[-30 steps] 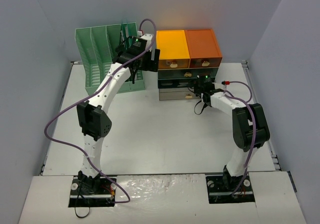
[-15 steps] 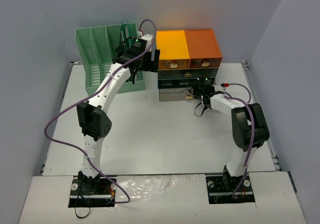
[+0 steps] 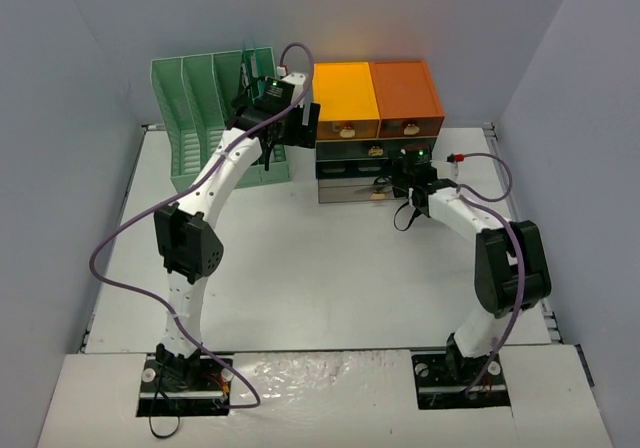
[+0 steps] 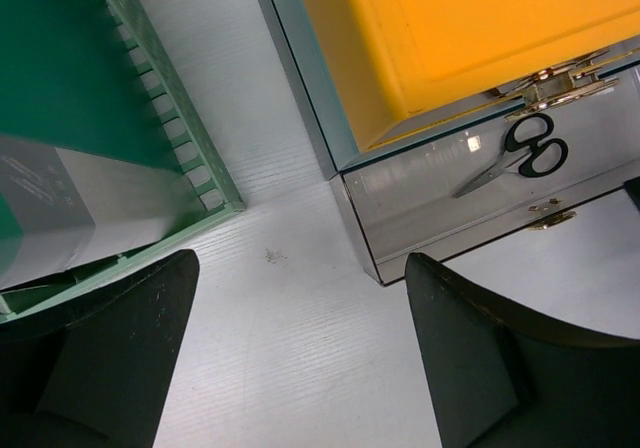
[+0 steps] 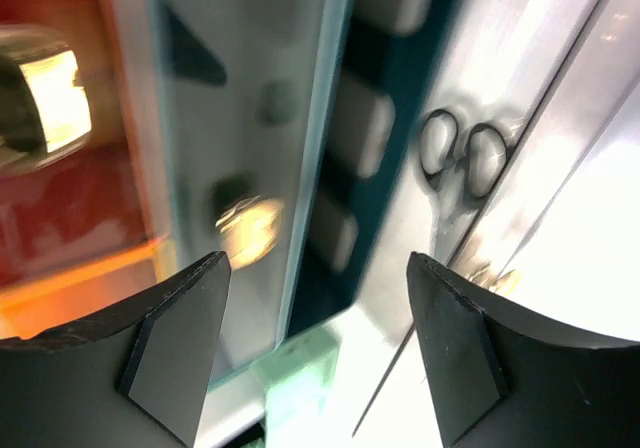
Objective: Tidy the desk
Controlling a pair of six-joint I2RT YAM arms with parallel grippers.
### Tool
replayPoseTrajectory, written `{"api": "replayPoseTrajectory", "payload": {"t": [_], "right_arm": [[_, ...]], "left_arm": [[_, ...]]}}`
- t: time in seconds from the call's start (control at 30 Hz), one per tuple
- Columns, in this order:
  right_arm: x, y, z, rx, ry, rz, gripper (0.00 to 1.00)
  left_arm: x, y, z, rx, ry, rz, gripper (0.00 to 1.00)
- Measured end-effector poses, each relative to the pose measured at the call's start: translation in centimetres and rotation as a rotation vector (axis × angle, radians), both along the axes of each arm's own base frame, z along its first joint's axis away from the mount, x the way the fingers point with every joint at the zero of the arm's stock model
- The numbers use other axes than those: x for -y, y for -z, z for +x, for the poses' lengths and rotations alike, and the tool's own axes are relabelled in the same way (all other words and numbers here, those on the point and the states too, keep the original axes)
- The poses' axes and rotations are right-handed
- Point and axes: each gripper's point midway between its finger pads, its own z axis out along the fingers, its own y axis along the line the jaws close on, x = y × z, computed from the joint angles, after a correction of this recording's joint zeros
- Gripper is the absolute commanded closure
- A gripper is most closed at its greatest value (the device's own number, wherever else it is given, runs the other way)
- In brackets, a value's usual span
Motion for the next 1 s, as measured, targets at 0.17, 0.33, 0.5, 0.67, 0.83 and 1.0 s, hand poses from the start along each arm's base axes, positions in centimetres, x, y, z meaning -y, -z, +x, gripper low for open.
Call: {"api": "replayPoseTrajectory", "payload": {"t": [0.17, 0.33, 0.5, 0.67, 0.83, 1.0], "right_arm": [[0.2, -5.7, -3.4, 0.104, -0.04, -0.01, 0.51], [-0.3, -6.1, -6.0, 0.113, -0.101, -0.03, 1.0], [-0.8, 2.2, -9.1, -0.097, -0.186, -0.091, 1.0], [-0.9, 7.2, -10.6, -0.196, -0.248, -0.139, 1.0], [-1.5, 8.0, -9.7, -0.164, -0.282, -0.149, 1.0], [-2.0, 8.6, -9.1, -0.146, -0.307, -0.15, 1.0]], "left_arm": [[0.0, 0.0, 0.0, 0.0, 0.001, 0.001, 0.18], [0.0, 0.0, 0.0, 0.0, 0.002, 0.001, 0.18], [0.0, 0.0, 0.0, 0.001, 0.002, 0.001, 0.18], [0.0, -0.1, 0.0, 0.003, 0.002, -0.001, 0.18], [0.2, -1.0, 0.2, 0.022, 0.006, -0.016, 0.18], [0.8, -2.2, 0.4, 0.049, 0.026, -0.046, 0.18]]}}
